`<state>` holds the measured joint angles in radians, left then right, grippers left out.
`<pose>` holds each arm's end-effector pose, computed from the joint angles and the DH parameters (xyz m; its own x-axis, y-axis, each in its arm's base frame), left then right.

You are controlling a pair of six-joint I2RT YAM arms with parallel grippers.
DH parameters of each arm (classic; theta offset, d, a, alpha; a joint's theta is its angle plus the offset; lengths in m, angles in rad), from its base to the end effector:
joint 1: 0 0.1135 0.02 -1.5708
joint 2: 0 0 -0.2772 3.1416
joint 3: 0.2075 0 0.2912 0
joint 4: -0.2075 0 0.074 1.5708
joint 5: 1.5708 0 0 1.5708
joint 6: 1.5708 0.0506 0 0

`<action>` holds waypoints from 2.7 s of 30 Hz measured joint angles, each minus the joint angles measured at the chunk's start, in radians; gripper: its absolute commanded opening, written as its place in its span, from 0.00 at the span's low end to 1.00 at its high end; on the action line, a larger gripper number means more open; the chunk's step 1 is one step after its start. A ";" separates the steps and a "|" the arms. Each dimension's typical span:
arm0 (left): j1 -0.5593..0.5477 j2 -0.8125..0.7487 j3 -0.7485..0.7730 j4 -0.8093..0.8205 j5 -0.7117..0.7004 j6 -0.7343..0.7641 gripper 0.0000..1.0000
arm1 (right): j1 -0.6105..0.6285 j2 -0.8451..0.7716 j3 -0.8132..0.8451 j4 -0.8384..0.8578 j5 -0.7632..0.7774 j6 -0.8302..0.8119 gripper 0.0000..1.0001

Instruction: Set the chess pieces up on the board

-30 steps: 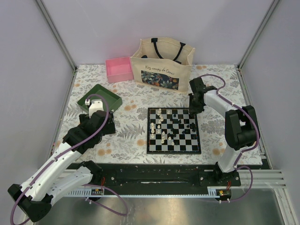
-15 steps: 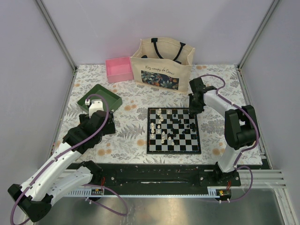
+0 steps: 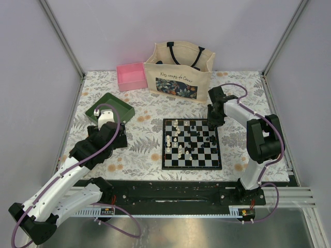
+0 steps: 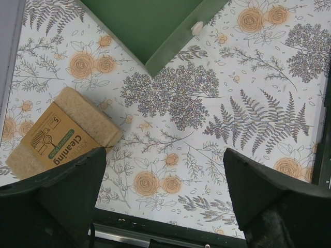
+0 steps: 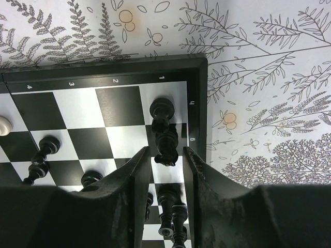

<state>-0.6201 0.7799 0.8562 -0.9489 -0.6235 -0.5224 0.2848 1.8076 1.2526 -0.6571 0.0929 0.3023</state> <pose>0.1608 -0.0785 0.3018 -0.6232 -0.0527 -0.7803 -0.1669 0.9837 0.0669 0.3876 0.1086 0.1673 -0.9319 0.0361 -0.3610 0.0303 0.9993 0.0216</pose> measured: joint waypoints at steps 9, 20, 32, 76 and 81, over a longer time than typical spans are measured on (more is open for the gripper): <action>0.000 0.000 0.000 0.000 0.000 0.000 0.99 | 0.000 -0.014 0.003 -0.029 -0.006 0.000 0.48; 0.000 0.000 0.000 0.000 0.002 0.002 0.99 | 0.025 -0.160 0.013 -0.043 -0.034 0.009 0.55; 0.005 0.000 0.000 0.000 0.010 0.003 0.99 | 0.177 -0.030 0.066 -0.044 -0.061 0.028 0.56; 0.006 -0.014 0.000 0.001 0.014 0.003 0.99 | 0.196 -0.022 0.020 -0.073 -0.057 0.019 0.35; 0.006 -0.014 0.000 0.001 0.014 0.003 0.99 | 0.199 -0.022 0.020 -0.072 -0.058 0.020 0.28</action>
<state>-0.6140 0.7658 0.8562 -0.9482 -0.6090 -0.5198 0.4839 1.7855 1.2728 -0.7296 0.0349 0.3222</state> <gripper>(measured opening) 0.988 0.308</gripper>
